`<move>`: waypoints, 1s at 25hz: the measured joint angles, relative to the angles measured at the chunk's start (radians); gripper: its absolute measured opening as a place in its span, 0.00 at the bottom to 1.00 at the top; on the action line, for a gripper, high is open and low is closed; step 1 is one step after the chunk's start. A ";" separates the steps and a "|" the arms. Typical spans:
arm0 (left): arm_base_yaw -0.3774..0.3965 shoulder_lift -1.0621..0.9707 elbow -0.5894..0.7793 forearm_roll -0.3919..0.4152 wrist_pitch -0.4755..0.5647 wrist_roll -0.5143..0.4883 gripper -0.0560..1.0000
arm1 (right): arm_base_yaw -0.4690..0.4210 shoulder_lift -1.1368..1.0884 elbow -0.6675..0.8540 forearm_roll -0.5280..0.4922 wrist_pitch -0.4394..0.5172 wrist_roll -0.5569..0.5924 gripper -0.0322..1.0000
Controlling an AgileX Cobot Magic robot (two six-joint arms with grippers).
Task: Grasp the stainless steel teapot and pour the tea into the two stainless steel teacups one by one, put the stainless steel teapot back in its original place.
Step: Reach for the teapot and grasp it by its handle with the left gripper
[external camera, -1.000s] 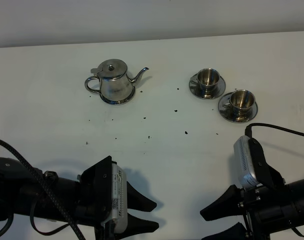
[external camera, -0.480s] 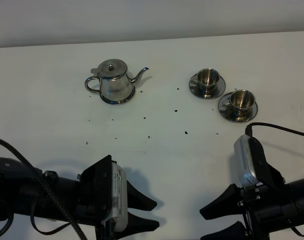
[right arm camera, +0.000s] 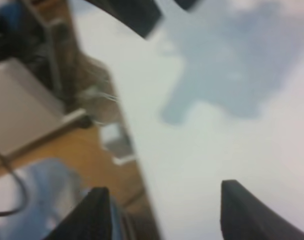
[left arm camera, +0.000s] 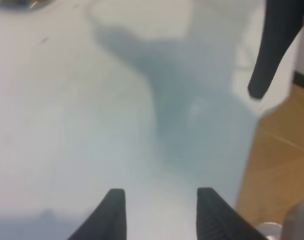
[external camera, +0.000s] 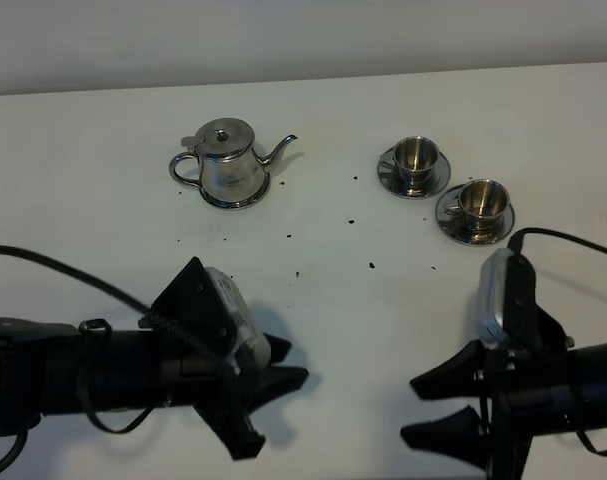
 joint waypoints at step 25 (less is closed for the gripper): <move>0.000 -0.036 -0.386 -0.001 -0.640 -0.305 0.40 | 0.000 -0.268 -0.474 -1.506 0.287 1.952 0.47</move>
